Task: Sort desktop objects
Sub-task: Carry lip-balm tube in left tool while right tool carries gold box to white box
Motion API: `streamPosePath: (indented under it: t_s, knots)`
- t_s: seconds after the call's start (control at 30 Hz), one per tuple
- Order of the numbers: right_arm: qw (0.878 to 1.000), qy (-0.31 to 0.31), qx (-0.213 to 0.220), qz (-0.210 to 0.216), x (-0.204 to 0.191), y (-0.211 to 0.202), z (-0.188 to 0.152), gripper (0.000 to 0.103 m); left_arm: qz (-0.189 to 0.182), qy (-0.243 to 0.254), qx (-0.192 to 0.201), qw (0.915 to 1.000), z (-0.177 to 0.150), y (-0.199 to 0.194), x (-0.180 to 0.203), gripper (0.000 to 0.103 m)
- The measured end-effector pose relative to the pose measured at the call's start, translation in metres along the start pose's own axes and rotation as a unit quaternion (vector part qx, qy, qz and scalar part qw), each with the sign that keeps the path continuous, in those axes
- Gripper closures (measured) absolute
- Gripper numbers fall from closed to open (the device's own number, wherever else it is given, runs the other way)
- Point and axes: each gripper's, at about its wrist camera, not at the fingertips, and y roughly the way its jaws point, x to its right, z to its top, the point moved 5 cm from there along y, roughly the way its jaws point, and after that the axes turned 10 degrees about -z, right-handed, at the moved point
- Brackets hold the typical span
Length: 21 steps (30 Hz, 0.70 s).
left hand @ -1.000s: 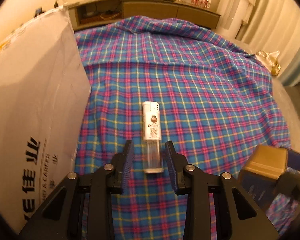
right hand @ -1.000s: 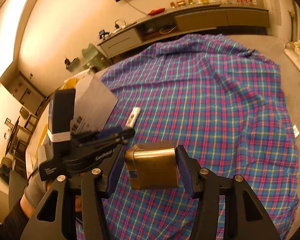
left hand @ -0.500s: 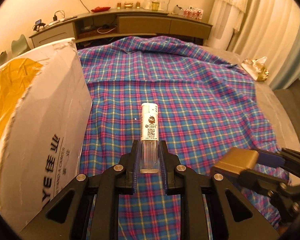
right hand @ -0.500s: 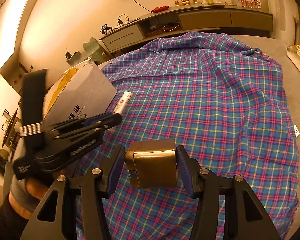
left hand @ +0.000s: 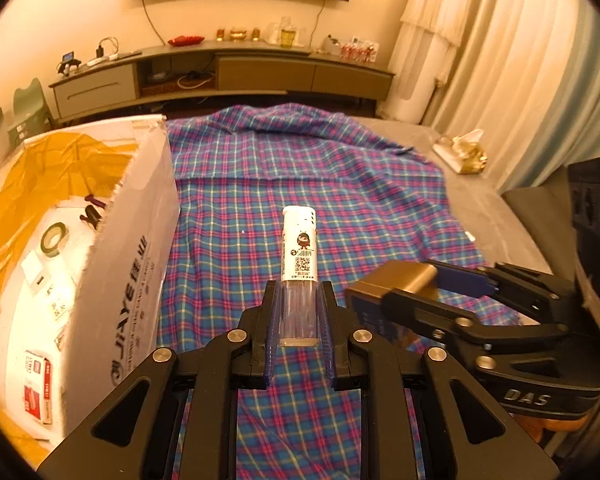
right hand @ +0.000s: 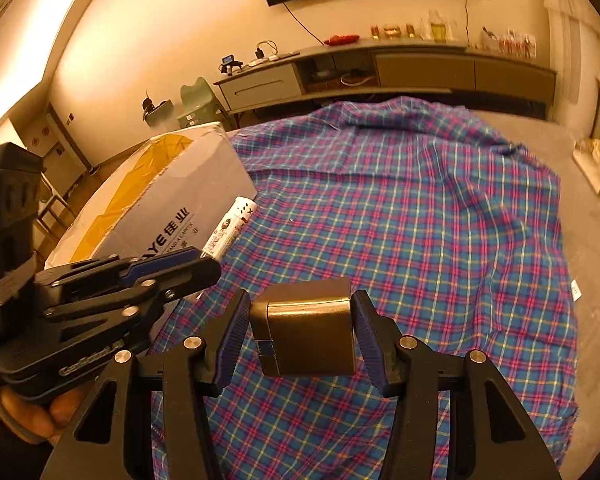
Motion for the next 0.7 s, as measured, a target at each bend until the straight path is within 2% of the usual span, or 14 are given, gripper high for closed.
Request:
streamPosePath:
  t_s: [0.33,0.7]
  knots:
    - [0.999,-0.032,0.038,-0.017,-0.037,-0.029,0.012,0.05,-0.015,-0.007,0.037,0.9992,0.003,-0.046,-0.01,0.084]
    - [0.994,-0.075,0.073,-0.033,-0.088,-0.055,0.023,0.05,-0.023,-0.023,0.079,0.9963,0.003,-0.097,-0.042,0.084]
